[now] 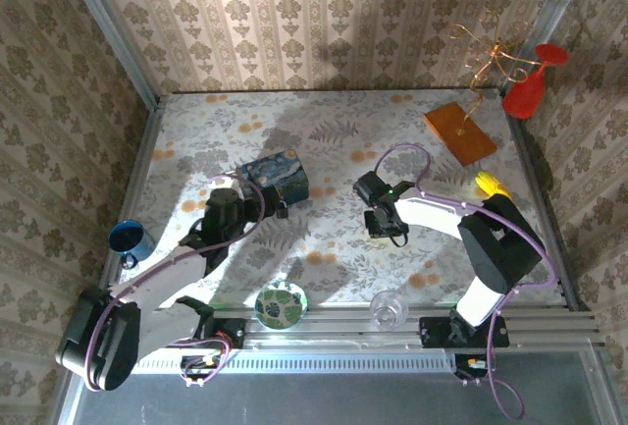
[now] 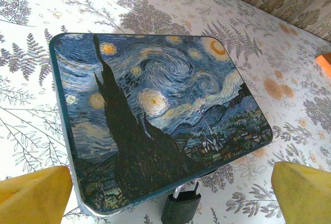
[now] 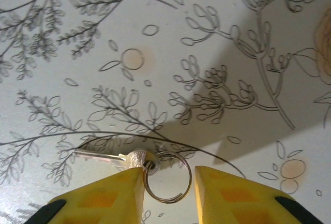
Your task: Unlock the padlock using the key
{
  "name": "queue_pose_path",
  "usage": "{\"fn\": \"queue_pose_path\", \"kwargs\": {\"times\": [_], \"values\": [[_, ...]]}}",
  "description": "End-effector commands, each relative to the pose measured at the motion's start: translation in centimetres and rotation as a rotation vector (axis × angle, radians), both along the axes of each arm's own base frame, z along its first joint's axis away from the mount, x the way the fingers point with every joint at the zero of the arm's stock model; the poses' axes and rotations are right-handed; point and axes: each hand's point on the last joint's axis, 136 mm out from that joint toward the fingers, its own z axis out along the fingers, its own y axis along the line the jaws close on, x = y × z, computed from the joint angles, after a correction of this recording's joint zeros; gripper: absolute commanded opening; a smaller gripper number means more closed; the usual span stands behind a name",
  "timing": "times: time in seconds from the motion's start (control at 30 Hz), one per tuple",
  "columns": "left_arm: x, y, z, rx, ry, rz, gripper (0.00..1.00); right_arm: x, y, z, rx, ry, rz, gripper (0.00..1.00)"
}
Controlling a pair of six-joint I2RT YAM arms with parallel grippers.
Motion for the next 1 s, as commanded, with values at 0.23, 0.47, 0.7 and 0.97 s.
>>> {"fn": "queue_pose_path", "kwargs": {"times": [0.23, 0.47, 0.7, 0.97], "values": [[0.6, -0.5, 1.5, -0.023, -0.041, -0.002, 1.00, -0.4, -3.1, 1.7, -0.090, -0.013, -0.102, 0.31], [0.6, -0.5, 1.9, -0.015, -0.048, -0.004, 1.00, -0.5, -0.9, 3.2, 0.087, -0.042, -0.135, 0.42], [0.6, -0.6, 2.0, -0.011, -0.051, -0.010, 1.00, -0.2, -1.5, 3.2, 0.233, -0.079, -0.367, 0.39], [0.5, -0.7, 2.0, -0.010, -0.048, -0.018, 1.00, 0.8, -2.8, 2.1, 0.230, -0.113, -0.482, 0.34]]}}
